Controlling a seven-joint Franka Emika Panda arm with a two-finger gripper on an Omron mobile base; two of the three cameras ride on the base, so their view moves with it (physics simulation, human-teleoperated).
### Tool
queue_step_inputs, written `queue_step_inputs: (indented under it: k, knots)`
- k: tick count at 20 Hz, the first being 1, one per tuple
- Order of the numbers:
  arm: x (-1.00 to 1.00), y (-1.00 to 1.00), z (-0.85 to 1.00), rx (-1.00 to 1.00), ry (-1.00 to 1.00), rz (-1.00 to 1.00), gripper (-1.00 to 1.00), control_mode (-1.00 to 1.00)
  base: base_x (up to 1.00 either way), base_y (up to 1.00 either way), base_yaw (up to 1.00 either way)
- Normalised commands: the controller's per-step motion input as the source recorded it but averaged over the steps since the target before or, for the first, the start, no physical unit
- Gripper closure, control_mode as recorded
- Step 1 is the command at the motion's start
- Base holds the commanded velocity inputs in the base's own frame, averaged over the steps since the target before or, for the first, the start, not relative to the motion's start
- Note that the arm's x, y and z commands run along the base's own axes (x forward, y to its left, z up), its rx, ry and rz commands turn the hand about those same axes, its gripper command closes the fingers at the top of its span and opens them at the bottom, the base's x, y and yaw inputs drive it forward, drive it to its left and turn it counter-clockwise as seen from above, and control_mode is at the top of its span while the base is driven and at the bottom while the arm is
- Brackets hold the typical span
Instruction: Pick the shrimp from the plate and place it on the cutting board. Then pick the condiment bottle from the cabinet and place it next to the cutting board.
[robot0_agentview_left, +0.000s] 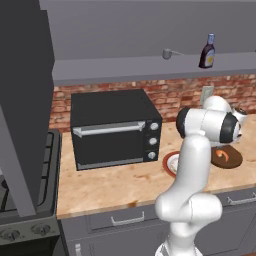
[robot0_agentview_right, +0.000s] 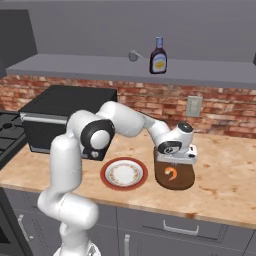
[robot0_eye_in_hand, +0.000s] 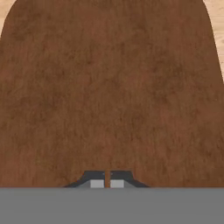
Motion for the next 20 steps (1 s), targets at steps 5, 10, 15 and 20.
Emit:
queue_step_inputs:
  k: [5, 10, 15, 20]
  knots:
    - [0.12, -0.04, 0.04, 0.01, 0.05, 0.0, -1.0, -1.0, 0.0, 0.0, 0.0]
    - [0.0, -0.02, 0.6, 0.0, 0.03, 0.0, -1.0, -1.0, 0.0, 0.0, 0.0]
    - [-0.1, 0.0, 0.8, 0.0, 0.0, 0.0, -1.0, -1.0, 0.0, 0.0, 0.0]
    - [-0.26, 0.0, 0.71, 0.02, -0.05, 0.0, -1.0, -1.0, 0.0, 0.0, 0.0]
